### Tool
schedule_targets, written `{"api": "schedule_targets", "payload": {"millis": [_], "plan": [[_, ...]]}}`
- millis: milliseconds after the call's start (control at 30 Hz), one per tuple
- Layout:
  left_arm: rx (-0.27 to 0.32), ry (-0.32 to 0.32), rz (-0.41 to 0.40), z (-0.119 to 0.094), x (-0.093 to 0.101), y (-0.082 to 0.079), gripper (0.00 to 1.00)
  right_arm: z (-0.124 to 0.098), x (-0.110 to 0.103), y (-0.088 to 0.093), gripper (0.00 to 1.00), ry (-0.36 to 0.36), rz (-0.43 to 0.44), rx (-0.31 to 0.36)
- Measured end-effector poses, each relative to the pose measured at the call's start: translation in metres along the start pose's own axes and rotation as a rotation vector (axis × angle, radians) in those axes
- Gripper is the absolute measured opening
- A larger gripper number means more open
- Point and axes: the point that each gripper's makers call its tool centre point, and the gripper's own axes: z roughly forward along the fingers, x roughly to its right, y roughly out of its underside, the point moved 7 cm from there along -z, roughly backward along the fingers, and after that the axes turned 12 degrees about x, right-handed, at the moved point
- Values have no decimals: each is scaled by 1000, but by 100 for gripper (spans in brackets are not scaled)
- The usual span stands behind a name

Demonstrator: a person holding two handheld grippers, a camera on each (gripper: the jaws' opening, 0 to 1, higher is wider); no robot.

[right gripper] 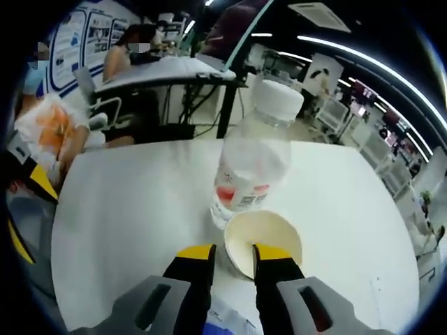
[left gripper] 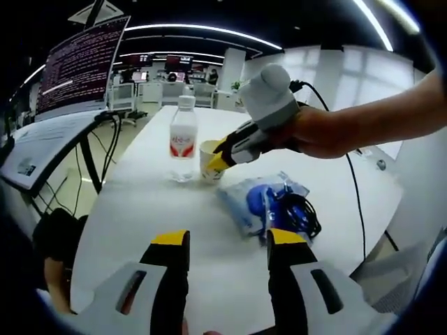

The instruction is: Arrange the tabletop items into an orderly group along one side of the table until the central work area is clear of visible clutter.

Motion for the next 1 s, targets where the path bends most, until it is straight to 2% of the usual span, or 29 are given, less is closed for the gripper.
{"api": "schedule_targets", "payload": {"millis": [133,300,333,533,700,733,1000], "plan": [[4,0,-9,1,-1,2,44,-5,2,-3,23,7,-12,5],[11,2,-23,3,1,2,43,-26,-2,-9,27,18,-35,19],[12,3,-26,4,1,3,43,-24,1,-6,27,20,-41,23],[11,10,-48,7,4,6,42,-53,6,-5,28,56,-34,37],[18,23,-52,10,7,6,42,-77,12,3,29,94,-15,26],[19,29,-52,12,9,6,42,-80,17,10,29,107,-6,20],[14,71,-61,23,24,11,41,-116,18,33,29,157,35,-18]]}}
